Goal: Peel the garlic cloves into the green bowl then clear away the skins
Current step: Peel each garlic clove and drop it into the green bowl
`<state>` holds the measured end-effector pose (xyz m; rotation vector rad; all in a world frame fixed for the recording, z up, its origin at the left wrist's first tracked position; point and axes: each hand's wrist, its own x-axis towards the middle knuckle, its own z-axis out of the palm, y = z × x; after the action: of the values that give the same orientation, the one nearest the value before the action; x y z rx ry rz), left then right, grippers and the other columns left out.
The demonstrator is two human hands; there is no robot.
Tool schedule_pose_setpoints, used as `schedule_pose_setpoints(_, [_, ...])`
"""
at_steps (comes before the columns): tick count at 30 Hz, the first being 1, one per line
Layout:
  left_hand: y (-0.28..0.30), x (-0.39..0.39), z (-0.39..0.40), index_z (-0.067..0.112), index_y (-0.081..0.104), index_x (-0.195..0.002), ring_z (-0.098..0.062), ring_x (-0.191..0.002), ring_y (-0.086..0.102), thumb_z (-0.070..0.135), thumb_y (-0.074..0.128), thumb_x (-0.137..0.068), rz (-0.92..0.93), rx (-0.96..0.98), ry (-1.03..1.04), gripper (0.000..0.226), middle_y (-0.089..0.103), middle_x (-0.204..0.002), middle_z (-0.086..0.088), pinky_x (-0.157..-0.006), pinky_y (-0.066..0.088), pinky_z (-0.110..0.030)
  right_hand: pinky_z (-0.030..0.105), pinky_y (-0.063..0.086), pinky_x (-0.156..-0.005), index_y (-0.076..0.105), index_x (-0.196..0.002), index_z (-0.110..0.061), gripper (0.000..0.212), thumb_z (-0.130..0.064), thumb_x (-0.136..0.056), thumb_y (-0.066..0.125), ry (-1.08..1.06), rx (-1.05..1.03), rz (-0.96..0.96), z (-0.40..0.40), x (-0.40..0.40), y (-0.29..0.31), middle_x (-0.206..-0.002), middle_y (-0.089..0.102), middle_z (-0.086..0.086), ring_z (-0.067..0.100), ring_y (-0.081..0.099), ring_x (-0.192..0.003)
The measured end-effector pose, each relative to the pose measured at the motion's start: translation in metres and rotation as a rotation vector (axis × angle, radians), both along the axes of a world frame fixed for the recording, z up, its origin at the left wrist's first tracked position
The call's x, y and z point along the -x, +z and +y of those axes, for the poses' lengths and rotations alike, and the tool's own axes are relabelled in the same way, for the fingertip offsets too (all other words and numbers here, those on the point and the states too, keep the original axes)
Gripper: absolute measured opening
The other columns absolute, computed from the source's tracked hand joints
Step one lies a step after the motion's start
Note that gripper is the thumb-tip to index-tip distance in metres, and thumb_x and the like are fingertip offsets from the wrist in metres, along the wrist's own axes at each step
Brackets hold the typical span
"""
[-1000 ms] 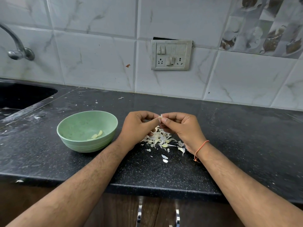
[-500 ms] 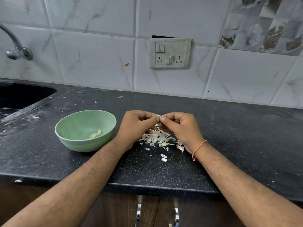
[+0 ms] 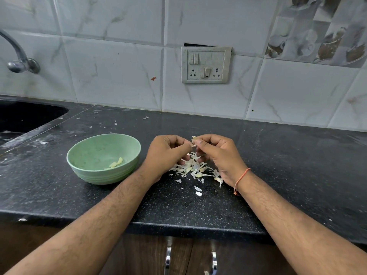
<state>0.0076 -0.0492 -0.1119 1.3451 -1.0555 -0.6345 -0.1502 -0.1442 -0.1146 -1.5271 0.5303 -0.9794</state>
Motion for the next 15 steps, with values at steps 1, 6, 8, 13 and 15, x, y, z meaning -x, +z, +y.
schedule_pose_setpoints(1, [-0.0015, -0.0011, -0.0009, 0.005, 0.080, -0.088, -0.020, -0.070, 0.073, 0.008, 0.076, -0.091, -0.021, -0.002, 0.003, 0.006, 0.077, -0.083, -0.020, -0.062, 0.058, -0.032, 0.030, 0.058, -0.062, 0.079, -0.106, 0.000, 0.015, -0.012, -0.097, 0.076, 0.016, -0.030, -0.007, -0.0003, 0.0002, 0.0010, -0.085, 0.073, 0.008, 0.017, 0.066, -0.079])
schedule_pose_setpoints(6, [-0.0053, -0.0005, -0.0022, 0.020, 0.080, -0.075, -0.008, -0.059, 0.065, 0.015, 0.078, -0.084, -0.311, -0.005, 0.020, 0.009, 0.075, -0.068, 0.002, -0.059, 0.054, -0.023, 0.027, 0.053, -0.057, 0.077, -0.106, -0.006, 0.015, -0.017, -0.099, 0.073, 0.068, -0.151, -0.088, -0.0030, 0.0041, 0.0055, -0.094, 0.067, 0.007, 0.016, 0.061, -0.080])
schedule_pose_setpoints(8, [-0.0070, -0.0003, -0.0032, 0.023, 0.079, -0.070, -0.003, -0.055, 0.057, 0.024, 0.076, -0.083, -0.389, -0.006, 0.002, 0.013, 0.074, -0.066, 0.003, -0.057, 0.048, -0.021, 0.027, 0.051, -0.057, 0.078, -0.106, -0.007, 0.013, -0.016, -0.100, 0.071, 0.074, -0.150, -0.083, -0.0042, 0.0054, 0.0056, -0.100, 0.071, 0.009, 0.017, 0.062, -0.081])
schedule_pose_setpoints(13, [-0.0070, -0.0026, -0.0027, 0.025, 0.083, -0.078, 0.000, -0.048, 0.050, 0.021, 0.074, -0.084, -0.369, 0.030, -0.006, 0.012, 0.069, -0.058, 0.009, -0.054, 0.042, -0.017, 0.025, 0.050, -0.053, 0.076, -0.107, -0.005, 0.014, -0.016, -0.098, 0.072, 0.072, -0.153, -0.046, -0.0052, 0.0066, 0.0062, -0.097, 0.074, 0.014, 0.018, 0.063, -0.073])
schedule_pose_setpoints(15, [-0.0058, -0.0008, -0.0019, 0.025, 0.083, -0.080, -0.001, -0.042, 0.046, 0.006, 0.067, -0.087, -0.387, 0.020, 0.008, 0.026, 0.064, -0.051, 0.015, -0.049, 0.038, -0.016, 0.026, 0.049, -0.052, 0.076, -0.105, -0.004, 0.013, -0.015, -0.098, 0.073, 0.052, -0.151, -0.040, -0.0053, 0.0072, 0.0068, -0.093, 0.073, 0.014, 0.018, 0.061, -0.071])
